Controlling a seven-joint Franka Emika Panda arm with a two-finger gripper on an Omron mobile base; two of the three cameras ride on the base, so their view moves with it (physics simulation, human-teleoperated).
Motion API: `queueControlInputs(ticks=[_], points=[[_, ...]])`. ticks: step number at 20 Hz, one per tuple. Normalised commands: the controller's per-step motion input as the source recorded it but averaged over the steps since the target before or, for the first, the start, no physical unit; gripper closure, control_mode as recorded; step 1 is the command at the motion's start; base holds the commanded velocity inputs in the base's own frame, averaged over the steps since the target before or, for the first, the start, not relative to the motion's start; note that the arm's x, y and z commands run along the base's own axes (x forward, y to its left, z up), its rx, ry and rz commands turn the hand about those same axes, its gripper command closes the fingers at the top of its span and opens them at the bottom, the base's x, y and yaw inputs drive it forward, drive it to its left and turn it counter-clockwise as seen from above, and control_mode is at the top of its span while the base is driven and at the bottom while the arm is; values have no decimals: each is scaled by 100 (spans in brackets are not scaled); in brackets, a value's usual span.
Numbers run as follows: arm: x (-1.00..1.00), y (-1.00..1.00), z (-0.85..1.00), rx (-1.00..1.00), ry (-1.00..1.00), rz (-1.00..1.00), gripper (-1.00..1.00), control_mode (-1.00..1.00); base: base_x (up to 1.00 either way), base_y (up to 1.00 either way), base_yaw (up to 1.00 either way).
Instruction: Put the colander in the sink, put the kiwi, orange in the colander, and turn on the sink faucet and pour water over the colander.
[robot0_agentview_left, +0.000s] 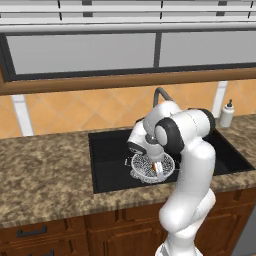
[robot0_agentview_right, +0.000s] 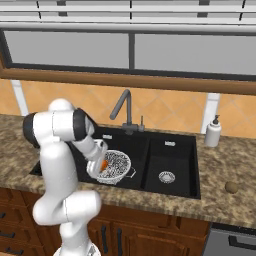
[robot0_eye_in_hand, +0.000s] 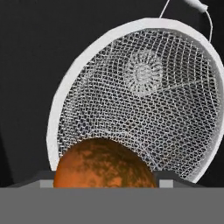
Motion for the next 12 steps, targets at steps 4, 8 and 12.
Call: queueControlInputs(ticks=[4,8,12], points=[[54,0,-35,-13,5,0,100,-100,0,0,0],[48,-2,-52,-10,1,-1,100,-100,0,0,0],[31,-7,-66,-2,0,-3,100,-100,0,0,0]])
